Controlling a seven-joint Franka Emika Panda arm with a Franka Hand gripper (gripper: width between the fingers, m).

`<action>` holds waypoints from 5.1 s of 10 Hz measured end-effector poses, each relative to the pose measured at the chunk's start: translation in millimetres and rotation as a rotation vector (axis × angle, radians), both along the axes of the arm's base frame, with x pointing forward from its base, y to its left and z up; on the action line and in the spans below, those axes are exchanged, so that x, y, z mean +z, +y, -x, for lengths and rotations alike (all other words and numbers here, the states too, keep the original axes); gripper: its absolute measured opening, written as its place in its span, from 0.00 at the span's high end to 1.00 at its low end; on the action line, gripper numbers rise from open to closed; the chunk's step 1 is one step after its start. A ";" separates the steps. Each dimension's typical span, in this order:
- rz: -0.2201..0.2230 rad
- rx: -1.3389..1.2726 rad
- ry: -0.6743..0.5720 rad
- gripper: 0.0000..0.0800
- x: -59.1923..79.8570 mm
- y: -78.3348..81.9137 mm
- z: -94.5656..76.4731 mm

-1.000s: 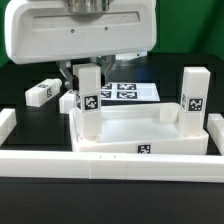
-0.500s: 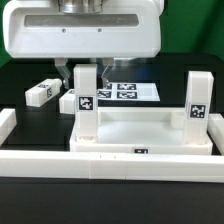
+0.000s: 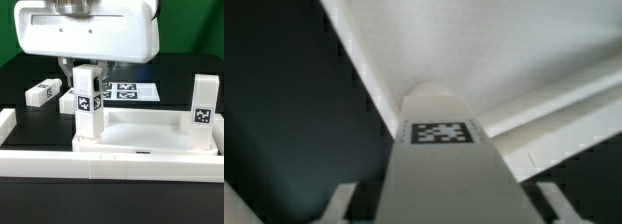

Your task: Assemble desk

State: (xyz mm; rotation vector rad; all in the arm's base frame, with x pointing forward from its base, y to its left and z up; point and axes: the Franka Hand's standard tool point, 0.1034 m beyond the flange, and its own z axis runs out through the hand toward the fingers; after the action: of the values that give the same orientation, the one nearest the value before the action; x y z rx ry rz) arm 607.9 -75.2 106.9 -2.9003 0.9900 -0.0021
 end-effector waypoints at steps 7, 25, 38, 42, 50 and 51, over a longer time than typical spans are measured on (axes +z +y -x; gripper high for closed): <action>-0.009 -0.165 0.015 0.26 0.0 2.4 -1.4; 0.092 1.090 -0.031 0.34 -0.8 -1.9 -0.2; 0.014 0.109 -0.018 0.64 -3.6 2.4 0.2; -0.003 -0.158 -0.002 0.64 -3.5 5.4 -0.9; 0.029 0.312 -0.022 0.19 -4.6 7.6 -0.8; 0.029 0.370 -0.024 0.19 -4.8 6.1 -0.1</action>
Offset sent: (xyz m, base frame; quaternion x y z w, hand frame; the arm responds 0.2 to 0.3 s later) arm 0.0000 0.0000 0.0000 0.0000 0.0000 0.1938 0.9810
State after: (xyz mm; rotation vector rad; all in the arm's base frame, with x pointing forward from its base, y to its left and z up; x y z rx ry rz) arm 608.0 -69.1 102.1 -3.0540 0.4404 -0.0290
